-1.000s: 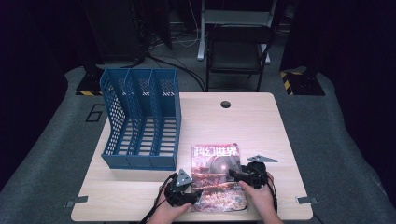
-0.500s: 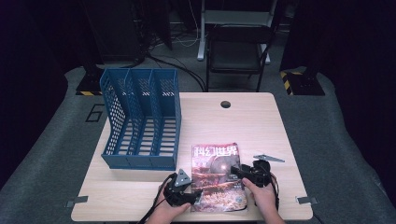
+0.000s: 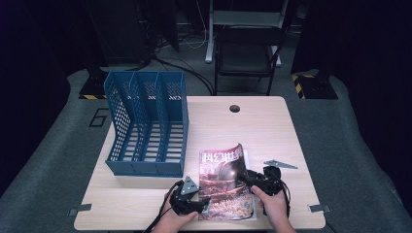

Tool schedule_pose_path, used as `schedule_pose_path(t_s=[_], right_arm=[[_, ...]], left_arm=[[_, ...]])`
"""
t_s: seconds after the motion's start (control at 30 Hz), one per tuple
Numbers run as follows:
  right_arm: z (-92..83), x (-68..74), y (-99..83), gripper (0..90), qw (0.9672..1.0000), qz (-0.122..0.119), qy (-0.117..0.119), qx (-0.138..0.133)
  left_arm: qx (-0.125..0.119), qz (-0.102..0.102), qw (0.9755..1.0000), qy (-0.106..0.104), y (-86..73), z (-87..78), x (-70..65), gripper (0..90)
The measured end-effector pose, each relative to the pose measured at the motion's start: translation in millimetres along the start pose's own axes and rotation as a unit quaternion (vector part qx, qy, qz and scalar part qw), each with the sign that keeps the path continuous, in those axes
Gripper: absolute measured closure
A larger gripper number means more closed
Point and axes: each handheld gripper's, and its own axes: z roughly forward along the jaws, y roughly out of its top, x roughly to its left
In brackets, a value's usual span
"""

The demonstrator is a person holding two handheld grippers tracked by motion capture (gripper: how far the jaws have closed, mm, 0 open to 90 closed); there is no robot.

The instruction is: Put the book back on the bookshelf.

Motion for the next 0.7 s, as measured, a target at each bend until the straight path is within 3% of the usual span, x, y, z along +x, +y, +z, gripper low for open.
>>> schedule_pose_path(t_s=[0.17,0.37,0.7], right_arm=[[8.0,-3.9,-0.2,43.6,0.9998,0.010,-0.002,0.016],[25.7,-8.2,-0.1,43.9,0.9982,-0.007,-0.020,0.055],[35.3,-13.5,3.0,48.0,0.9977,-0.014,-0.018,0.064]], left_arm=[[-0.004,-0.003,1.0000,-0.003,-1.4,-0.2,-0.3,41.6],[-0.013,-0.002,0.9999,-0.003,-3.6,-0.1,-0.1,41.7],[-0.018,-0.004,0.9998,-0.004,-5.7,-0.7,-0.5,41.7]])
